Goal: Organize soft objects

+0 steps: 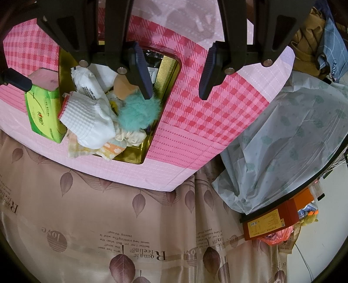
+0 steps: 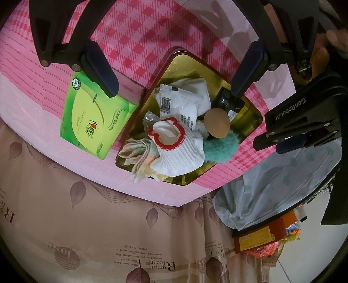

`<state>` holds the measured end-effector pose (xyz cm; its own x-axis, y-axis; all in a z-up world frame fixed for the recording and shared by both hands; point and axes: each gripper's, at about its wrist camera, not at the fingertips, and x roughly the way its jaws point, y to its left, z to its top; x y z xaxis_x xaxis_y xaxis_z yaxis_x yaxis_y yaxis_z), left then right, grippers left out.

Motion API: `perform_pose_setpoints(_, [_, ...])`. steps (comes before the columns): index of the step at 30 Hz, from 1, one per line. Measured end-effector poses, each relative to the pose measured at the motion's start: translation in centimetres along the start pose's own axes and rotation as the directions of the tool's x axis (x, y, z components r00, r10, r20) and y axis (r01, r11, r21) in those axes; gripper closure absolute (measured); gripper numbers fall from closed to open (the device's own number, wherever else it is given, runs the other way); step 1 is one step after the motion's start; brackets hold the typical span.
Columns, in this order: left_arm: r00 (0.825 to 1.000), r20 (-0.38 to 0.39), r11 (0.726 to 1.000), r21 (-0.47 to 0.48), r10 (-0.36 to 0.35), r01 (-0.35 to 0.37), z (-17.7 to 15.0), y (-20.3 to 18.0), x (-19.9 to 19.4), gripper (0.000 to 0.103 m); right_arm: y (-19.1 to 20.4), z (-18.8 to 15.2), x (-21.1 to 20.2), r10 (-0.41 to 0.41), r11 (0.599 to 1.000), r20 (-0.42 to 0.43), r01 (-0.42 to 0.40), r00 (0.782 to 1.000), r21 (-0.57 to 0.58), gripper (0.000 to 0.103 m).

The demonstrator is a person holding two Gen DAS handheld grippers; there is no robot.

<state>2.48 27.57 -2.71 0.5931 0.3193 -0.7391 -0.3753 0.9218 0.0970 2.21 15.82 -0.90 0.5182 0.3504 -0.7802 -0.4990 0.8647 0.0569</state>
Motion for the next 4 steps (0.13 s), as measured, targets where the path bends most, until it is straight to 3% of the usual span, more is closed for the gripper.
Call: perform_pose_setpoints(4, [1.000, 0.011, 1.000, 0.004, -0.008, 0.008, 0.34, 0.08, -0.16, 0.058, 0.09, -0.11, -0.01, -0.001, 1.000, 0.001, 0.001, 1.000, 0.000, 0.001])
